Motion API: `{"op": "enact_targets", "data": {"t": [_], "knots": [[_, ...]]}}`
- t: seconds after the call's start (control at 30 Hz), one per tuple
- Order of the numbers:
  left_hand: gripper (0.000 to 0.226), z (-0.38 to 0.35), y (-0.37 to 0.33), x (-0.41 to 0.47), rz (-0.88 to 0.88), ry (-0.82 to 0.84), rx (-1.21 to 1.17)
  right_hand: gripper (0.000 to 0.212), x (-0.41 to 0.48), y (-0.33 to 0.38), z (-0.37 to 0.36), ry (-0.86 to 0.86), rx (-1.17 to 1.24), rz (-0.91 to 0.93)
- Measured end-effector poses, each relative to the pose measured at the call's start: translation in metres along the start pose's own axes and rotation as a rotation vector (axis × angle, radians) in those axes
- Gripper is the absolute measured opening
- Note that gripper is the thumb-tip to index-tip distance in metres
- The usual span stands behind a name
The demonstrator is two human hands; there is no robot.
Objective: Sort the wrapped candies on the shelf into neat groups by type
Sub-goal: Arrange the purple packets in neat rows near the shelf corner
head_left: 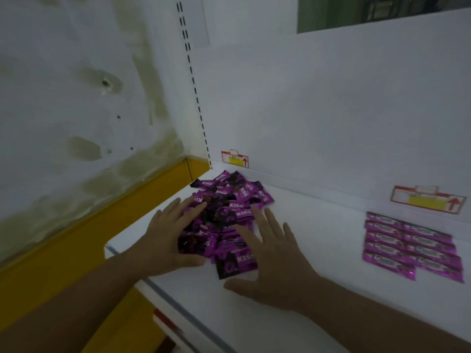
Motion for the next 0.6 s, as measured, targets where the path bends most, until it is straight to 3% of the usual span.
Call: {"op": "enact_targets", "data": {"t": [0.17,0.3,0.47,0.6], "knots": [[0.113,-0.028,0.023,0.024,-0.086,0.143,0.058,0.103,0.043,0.006,-0.024,0.024,-0.141,-0.004],[0.110,-0.049,0.008,0.036,-0.248,0.164,0.005,0.088,0.059,-0.005,-0.042,0.095,-0.046,-0.127],[0.103,-0.055,-0.005,0.035,-0.371,0.111,-0.051,0.069,0.060,0.012,-0.020,-0.113,0.009,-0.107],[0.092,-0.049,-0.023,0.026,-0.425,0.065,-0.130,0.064,0.035,0.012,-0.012,-0.118,-0.008,-0.239]]}}
Point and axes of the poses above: each hand's wrist, its own x-axis towards the middle knuckle, its own z-axis out of the back of the hand, y = z × x, the point moved 10 cm from there along x, towards the middle knuckle, and after that the axes turned 11 degrees about -y, right-handed, at the moved point
